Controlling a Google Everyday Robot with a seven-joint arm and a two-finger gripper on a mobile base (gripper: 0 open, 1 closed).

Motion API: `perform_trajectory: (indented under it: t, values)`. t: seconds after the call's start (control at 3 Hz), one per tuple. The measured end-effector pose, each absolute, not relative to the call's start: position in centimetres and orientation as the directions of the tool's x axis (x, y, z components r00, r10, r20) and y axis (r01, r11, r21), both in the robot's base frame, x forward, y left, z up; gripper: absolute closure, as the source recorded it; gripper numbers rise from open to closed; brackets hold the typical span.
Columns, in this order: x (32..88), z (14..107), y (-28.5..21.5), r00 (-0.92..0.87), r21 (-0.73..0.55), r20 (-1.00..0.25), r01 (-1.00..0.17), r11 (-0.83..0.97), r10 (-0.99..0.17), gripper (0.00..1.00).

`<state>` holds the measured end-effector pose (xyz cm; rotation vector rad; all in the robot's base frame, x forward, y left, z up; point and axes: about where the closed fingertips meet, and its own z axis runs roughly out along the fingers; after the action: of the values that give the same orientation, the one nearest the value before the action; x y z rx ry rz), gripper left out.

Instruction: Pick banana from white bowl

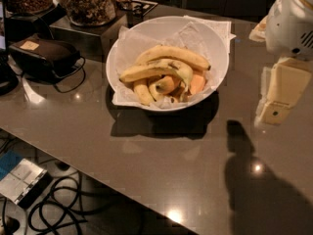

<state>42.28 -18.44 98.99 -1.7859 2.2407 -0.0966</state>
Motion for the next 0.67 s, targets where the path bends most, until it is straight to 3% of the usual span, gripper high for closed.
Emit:
perform_trajectory:
  t: [0.33, 0.67]
  values:
    - [41.67, 99.75, -14.13, -0.132, -0.22, -0.109, -0.963, 0.154, -0.985, 0.0]
    - [41.93, 100.46, -13.48, -0.119, -0.25, -0.121, -0.957, 0.147, -0.985, 0.0]
